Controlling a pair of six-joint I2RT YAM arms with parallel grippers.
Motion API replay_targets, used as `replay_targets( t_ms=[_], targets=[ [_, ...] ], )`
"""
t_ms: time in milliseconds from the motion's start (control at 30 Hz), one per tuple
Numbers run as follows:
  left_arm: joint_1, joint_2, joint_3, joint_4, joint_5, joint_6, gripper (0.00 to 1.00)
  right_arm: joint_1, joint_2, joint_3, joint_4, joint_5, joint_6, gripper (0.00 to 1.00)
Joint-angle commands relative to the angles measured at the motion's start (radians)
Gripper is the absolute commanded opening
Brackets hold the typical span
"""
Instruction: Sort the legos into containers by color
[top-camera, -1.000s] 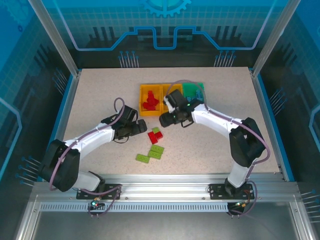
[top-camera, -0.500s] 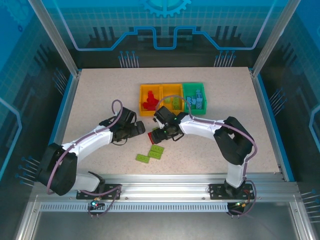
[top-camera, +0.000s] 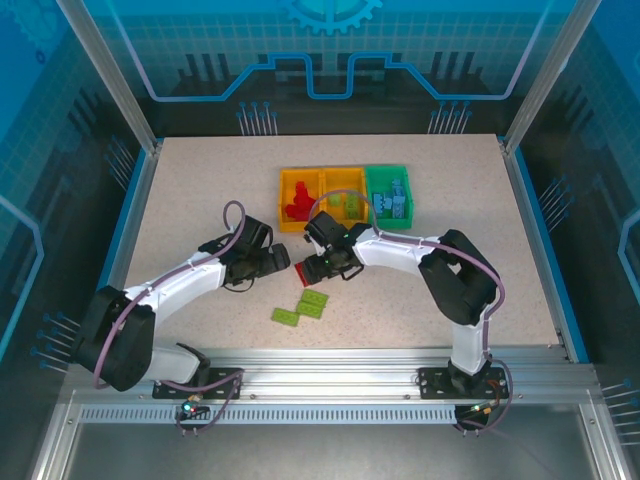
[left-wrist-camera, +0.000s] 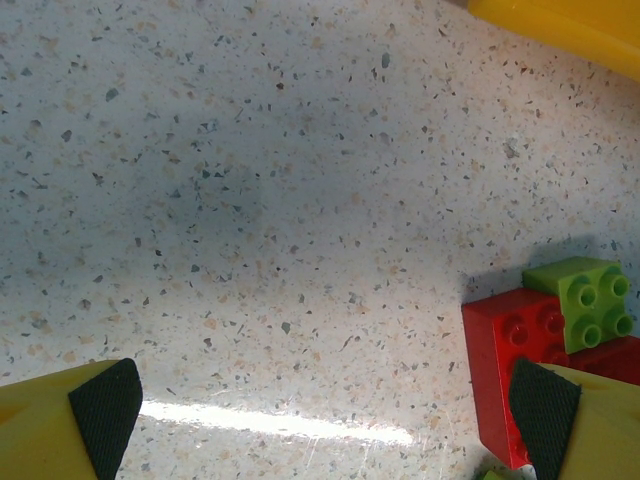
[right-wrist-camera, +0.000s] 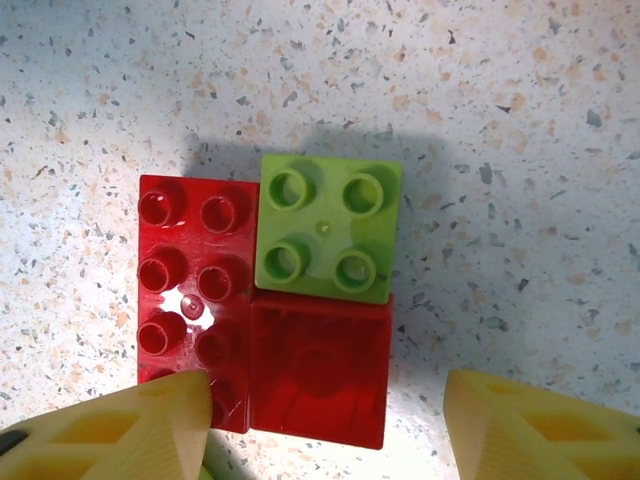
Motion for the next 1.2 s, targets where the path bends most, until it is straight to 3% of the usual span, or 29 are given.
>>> replay_targets(
  t_ms=[0, 133, 267, 367, 600, 1167],
  targets=[
    [-0.003, -0.014, -0.017, -0.008, -0.02, -0.008, 0.99, -0.01, 0.029, 0.016, -0.011, 0.013, -0.011, 0.62],
    [-0.003, -0.013, -0.017, -0.007, -0.018, -0.012, 0.99, -0.026, 0.027, 0.002, 0.004, -0.005, -0.013, 0.58],
    [-0.003, -0.013, -0.02, -0.006, -0.019, -0.011, 0.99, -0.019, 0.024, 0.006, 0.015, -0.059, -0.044, 0.62],
    [-0.002, -0.011, -0.022, -0.003, -0.017, -0.017, 0.99, 0.018, 0.027, 0.02, 0.008, -0.04, -0.07, 0.69],
    [-0.003, -0.011, -0.023, -0.004, -0.011, -0.017, 0.99, 0.048, 0.052, 0.037, -0.006, -0.027, -0.068, 0.72],
    [-0.002, -0.018, -0.035, -0.004, -0.016, -0.02, 0.99, 0.033, 0.004, 0.012, 0.0, 0.009, -0.059, 0.72]
  ],
)
